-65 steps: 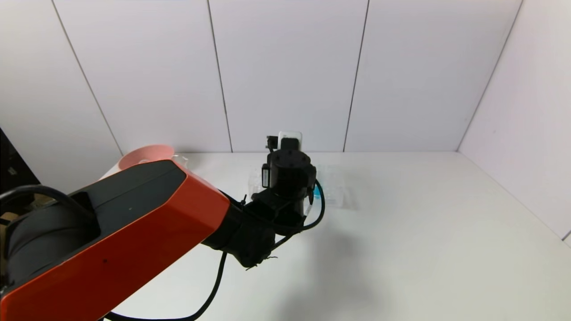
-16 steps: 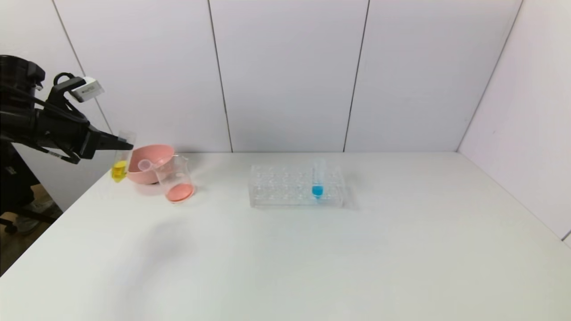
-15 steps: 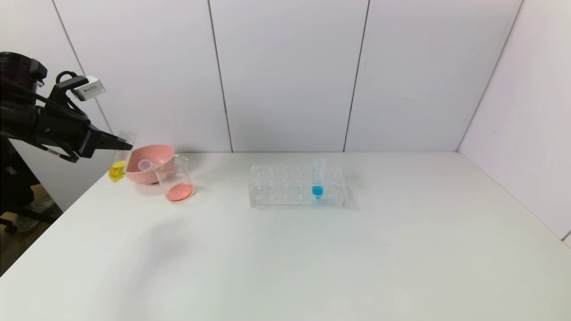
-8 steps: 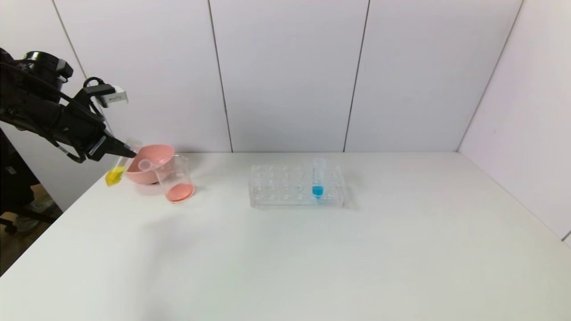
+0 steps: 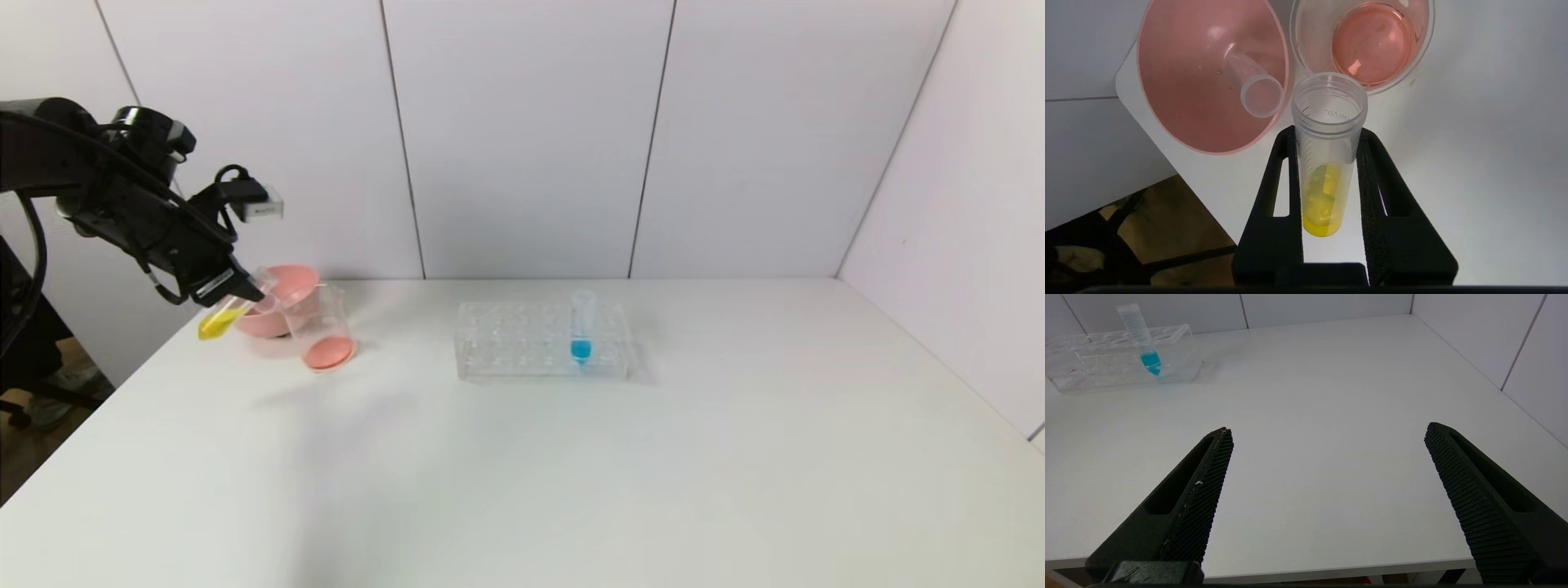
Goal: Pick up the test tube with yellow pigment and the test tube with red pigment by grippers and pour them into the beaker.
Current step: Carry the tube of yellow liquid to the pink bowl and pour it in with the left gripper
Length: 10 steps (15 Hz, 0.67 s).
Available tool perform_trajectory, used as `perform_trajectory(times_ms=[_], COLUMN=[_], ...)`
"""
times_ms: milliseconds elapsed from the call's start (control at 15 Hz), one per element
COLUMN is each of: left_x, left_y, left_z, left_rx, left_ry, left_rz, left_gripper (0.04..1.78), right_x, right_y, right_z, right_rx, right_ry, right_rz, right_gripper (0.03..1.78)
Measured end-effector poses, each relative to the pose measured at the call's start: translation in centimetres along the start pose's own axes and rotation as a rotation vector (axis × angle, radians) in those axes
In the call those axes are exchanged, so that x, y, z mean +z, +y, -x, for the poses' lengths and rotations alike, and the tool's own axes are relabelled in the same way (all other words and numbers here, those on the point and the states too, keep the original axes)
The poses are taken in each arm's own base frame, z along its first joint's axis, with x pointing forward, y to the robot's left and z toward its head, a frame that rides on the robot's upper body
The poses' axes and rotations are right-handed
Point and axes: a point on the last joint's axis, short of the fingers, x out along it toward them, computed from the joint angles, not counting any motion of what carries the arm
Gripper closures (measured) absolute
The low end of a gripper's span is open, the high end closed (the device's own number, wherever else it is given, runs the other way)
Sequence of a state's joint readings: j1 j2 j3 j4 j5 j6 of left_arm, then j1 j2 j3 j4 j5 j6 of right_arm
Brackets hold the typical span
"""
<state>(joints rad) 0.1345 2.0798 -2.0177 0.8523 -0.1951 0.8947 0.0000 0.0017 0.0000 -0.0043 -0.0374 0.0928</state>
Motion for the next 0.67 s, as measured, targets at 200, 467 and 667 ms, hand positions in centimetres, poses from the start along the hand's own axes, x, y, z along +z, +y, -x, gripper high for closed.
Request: perform_trajectory(times_ms=[200,467,667], left_x=[0.9,2.1,3.1], left_y=[-0.6,-1.8,-2.7], left_z=[-0.6,-1.0,-1.2], left_rx=[0.043,0.064,0.076], left_ry=[0.064,0.1,0.121], left_rz=[-0.069,-0.119,-0.153], left_gripper=[1.4,1.4,1.4], right_x=[0.0,0.0,0.0], right_y=[0.0,0.0,0.0], right_z=[0.0,0.0,0.0], right_rx=[0.0,0.0,0.0], right_ry=[0.0,0.0,0.0], right_rz=[0.0,0.0,0.0], right_gripper=[0.1,0.1,0.1])
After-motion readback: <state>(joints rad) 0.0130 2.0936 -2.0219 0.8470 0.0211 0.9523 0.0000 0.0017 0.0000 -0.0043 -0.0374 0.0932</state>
